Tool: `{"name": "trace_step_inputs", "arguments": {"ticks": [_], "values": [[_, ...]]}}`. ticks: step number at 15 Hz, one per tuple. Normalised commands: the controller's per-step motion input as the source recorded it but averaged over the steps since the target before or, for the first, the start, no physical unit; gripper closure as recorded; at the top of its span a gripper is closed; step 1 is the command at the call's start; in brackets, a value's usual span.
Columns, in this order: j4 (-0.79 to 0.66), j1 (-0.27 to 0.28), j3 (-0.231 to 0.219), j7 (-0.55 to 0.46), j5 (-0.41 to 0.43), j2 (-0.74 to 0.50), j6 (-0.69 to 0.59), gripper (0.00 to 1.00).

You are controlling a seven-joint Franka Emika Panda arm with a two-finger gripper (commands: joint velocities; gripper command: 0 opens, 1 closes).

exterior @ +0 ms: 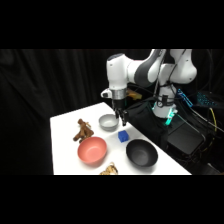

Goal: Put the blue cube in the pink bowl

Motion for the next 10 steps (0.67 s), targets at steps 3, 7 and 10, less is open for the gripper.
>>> {"name": "trace_step_inputs", "arguments": {"ticks": [3, 7, 10], "values": [[-0.23, 0.025, 0.029, 0.20, -0.111, -0.03, 0.41, 0.00], [-0.13, 0.013, 0.010, 0.18, -0.110, 0.07, 0.38, 0.00], [-0.05, 0.039, 0.011, 0.17, -0.105, 0.15, 0.30, 0.00]]}}
